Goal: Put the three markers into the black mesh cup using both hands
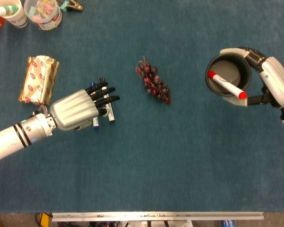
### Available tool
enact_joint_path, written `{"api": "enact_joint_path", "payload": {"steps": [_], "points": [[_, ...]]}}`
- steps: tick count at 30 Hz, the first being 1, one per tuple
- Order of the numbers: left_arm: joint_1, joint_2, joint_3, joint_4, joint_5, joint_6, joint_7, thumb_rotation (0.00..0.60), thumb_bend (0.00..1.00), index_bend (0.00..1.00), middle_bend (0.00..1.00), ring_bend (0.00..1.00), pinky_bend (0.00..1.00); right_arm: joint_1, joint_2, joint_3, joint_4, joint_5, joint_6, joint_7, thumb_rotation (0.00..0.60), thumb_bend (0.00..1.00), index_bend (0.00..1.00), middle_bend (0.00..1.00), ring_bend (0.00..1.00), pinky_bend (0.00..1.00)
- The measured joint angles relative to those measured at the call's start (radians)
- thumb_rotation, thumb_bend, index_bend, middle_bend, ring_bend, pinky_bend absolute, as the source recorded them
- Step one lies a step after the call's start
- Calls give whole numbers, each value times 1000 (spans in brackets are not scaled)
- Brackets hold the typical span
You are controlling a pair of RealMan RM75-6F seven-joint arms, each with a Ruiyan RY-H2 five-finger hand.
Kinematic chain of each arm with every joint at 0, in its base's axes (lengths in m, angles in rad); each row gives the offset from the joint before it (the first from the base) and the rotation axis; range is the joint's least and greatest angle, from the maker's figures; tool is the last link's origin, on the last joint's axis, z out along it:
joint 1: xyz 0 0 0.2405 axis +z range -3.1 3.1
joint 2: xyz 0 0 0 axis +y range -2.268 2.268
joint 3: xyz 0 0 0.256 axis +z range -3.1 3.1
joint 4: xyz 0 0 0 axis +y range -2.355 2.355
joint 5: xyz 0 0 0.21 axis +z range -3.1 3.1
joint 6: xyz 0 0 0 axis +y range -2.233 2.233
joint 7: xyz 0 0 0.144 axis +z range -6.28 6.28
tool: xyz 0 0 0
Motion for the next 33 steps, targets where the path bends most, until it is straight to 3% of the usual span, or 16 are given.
{"api": "enact_joint_path", "payload": {"steps": [8,33], "points": [[1,-74,25,97,-28,13,-59,600,293,429,1,0,40,-4,0,-2,5,1,-5,5,600,366,385,366,240,247],[2,-191,96,310,-44,70,-134,600,293,459,0,0,11,-12,-4,5,8,21,-27,-12,600,366,385,366,240,247]]}}
